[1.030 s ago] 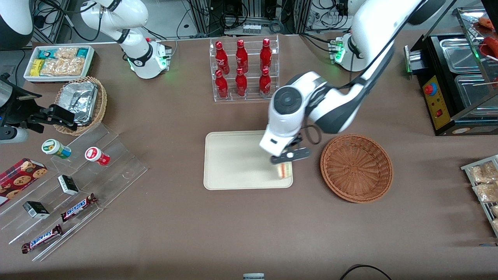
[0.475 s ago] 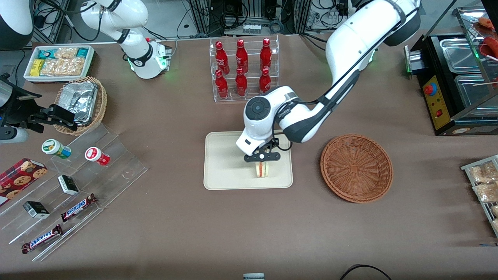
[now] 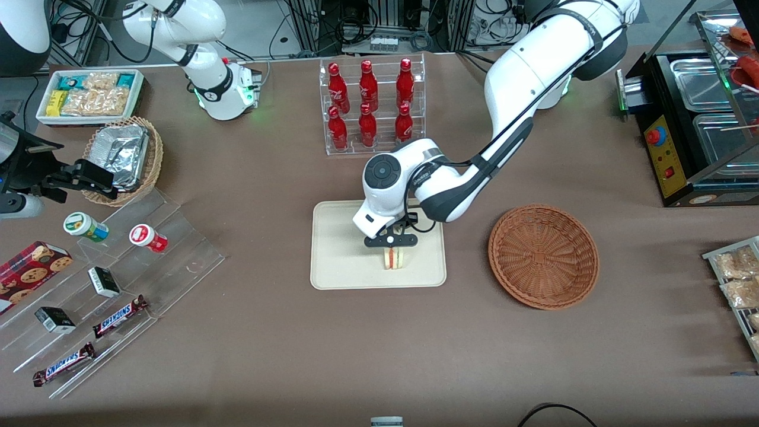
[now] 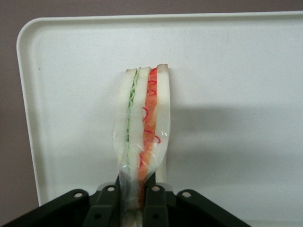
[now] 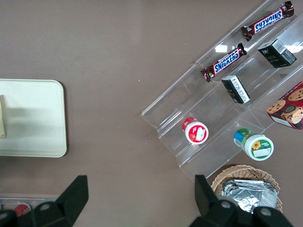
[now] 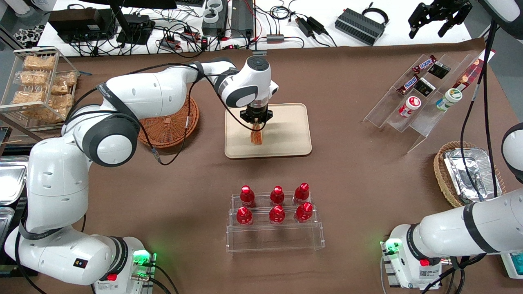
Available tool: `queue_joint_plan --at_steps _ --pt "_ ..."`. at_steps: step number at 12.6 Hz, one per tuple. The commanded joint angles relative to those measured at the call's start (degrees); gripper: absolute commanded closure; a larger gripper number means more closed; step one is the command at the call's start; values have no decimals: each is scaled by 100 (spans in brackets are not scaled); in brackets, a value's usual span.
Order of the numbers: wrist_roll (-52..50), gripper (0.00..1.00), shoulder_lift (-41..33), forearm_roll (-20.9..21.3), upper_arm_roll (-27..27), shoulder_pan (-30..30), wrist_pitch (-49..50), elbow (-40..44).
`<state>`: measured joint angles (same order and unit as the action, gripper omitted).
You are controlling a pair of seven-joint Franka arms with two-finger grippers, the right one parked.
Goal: Place sandwich from basket to tray
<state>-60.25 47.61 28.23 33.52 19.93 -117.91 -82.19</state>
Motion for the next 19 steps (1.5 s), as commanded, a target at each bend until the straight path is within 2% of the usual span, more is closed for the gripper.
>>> queue_joint_plan --at_steps 1,4,7,9,11,12,13,16,19 --pt "22 1 117 147 -92 126 -4 203" --pt "4 1 -41 121 -83 47 84 212" --pt "-4 1 -681 60 -74 -76 715 221" --pt "13 1 -1312 -351 -13 -620 944 195" --pt "4 1 -1841 -406 -65 -735 1635 203" --pt "83 1 -2069 -450 -57 -1049 2031 186" --pt "127 1 -2220 -546 -13 -1374 2235 177" --pt "741 1 -2633 -774 -13 -1859 2569 177" --pt "963 1 -2854 -881 -30 -2028 2730 229"
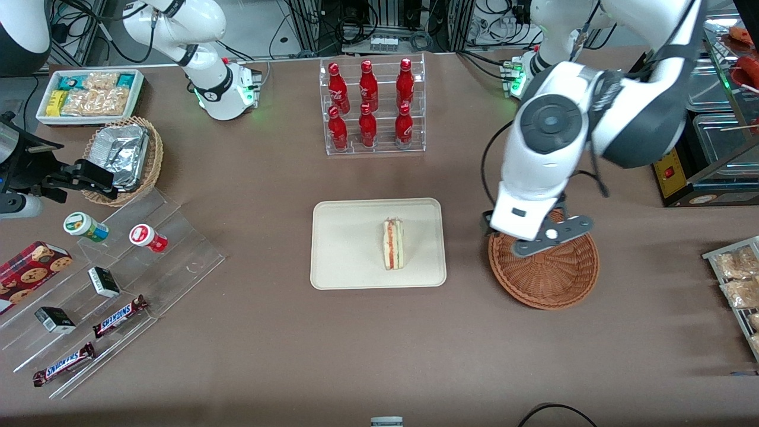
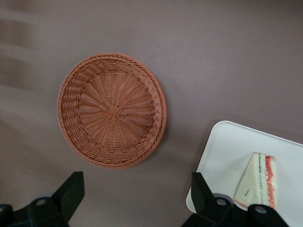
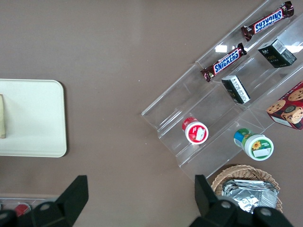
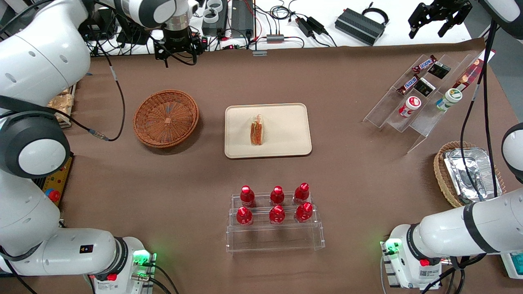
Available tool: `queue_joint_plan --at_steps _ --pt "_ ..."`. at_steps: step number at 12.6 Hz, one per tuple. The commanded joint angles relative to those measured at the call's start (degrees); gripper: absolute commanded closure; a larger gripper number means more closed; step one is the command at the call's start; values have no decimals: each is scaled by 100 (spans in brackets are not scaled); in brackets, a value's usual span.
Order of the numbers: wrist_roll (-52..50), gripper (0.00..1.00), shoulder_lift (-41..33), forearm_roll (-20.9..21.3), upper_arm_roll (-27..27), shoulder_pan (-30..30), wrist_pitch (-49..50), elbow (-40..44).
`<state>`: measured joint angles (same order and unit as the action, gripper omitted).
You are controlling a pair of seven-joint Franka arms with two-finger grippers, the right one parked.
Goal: Place sandwich from basket to tray
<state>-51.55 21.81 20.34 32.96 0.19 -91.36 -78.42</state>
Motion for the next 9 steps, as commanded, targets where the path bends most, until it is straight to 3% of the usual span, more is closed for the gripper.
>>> queue_joint_plan --at_steps 1,4,6,9 --pt "110 1 -396 -100 18 -115 75 -147" --pt "591 1 -782 -284 -9 -474 144 -156" --pt "1485 1 -1002 -705 -78 -818 521 -138" --pt "3023 1 -1275 -1223 -1437 -521 602 -261"
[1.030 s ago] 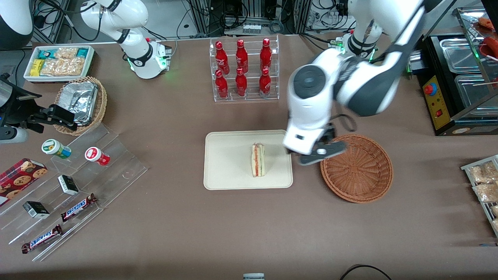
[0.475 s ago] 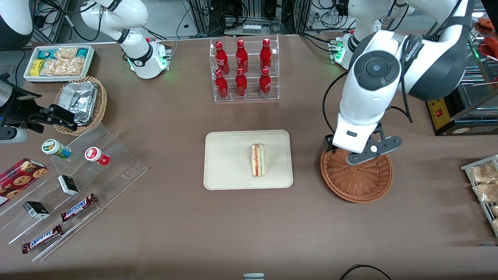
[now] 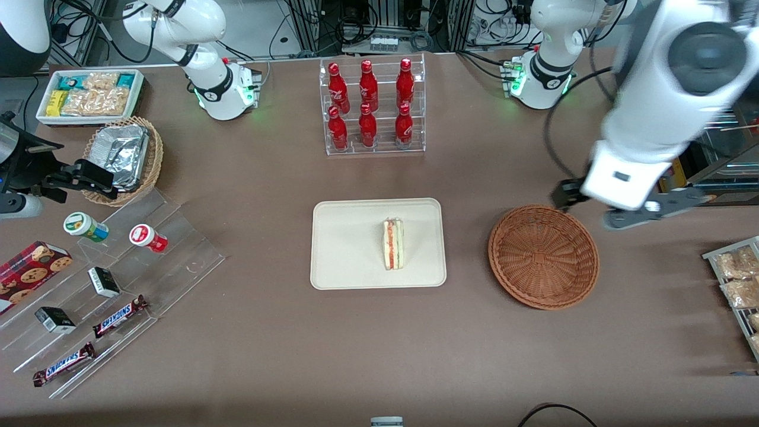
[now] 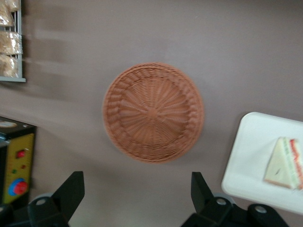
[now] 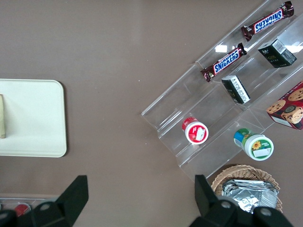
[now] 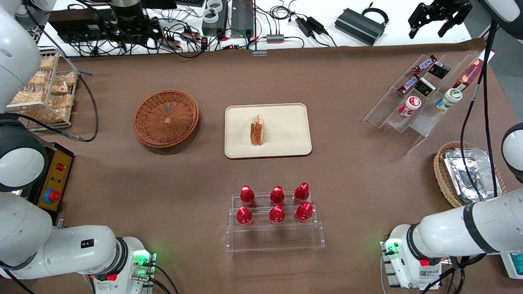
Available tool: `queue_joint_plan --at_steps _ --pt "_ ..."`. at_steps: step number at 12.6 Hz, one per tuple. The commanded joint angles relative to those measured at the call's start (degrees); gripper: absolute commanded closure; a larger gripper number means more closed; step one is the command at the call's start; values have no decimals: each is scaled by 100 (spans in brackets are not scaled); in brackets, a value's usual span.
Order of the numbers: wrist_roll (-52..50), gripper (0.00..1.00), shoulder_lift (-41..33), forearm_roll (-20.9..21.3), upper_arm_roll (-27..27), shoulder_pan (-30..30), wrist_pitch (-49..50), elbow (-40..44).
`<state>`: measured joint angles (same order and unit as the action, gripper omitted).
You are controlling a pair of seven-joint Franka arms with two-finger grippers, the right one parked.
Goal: Place sandwich from basket to tray
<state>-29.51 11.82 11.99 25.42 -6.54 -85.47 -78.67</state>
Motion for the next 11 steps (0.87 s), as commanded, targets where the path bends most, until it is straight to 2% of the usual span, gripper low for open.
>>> queue_joint_plan --at_steps 1,3,5,7,11 --pt "1364 1 -338 -547 -1053 240 57 -236" --pt "2270 1 -662 -837 -1861 537 179 -385" --pt "3235 1 -1127 -865 -2487 837 320 -901" --pt "3794 1 -1558 -891 -2559 829 268 -1552" --pt "3716 1 -1727 -882 -2533 987 163 -1819"
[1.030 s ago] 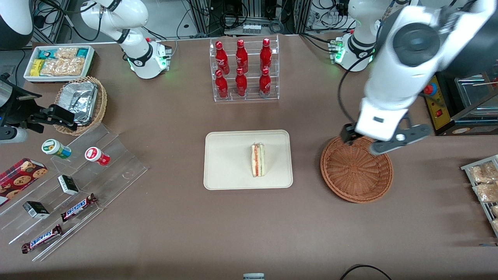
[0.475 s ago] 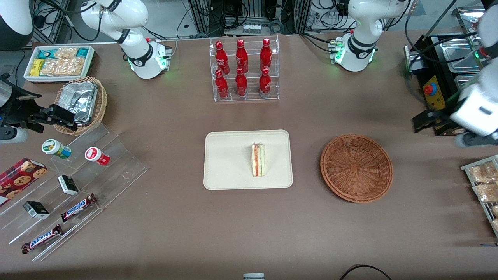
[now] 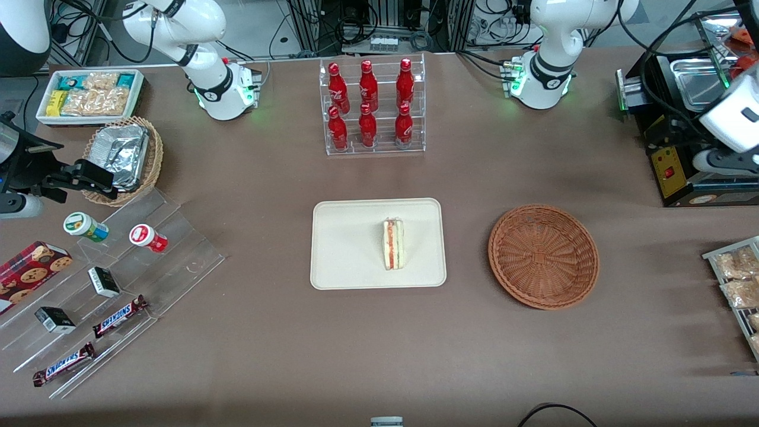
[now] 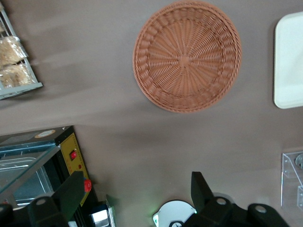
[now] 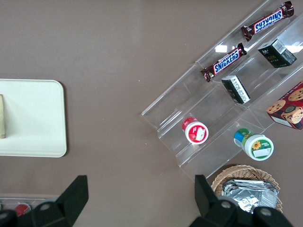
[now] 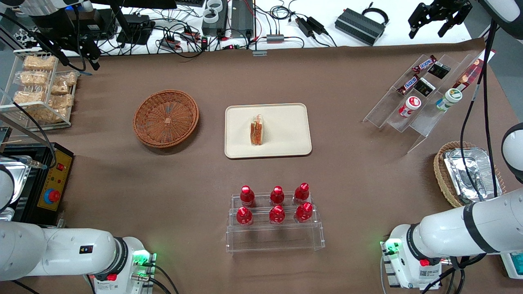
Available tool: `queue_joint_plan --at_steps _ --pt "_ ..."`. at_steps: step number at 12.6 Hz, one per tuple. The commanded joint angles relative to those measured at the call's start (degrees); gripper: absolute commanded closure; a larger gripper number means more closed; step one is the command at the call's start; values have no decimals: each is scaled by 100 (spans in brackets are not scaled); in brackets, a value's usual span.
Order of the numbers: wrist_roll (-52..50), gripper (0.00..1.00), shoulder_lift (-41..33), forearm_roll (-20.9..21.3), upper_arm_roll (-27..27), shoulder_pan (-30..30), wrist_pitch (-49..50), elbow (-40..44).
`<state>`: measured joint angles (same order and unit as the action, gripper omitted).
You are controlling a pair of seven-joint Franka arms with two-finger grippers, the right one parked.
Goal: Place sandwich from basket to tray
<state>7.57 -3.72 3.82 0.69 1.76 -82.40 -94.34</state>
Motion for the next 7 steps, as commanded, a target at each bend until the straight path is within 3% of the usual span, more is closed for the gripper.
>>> queue_joint_plan --at_steps 1,7 --pt "-70 1 -173 -75 -61 149 -153 -234" --pt "-431 1 29 -285 -25 123 -162 205"
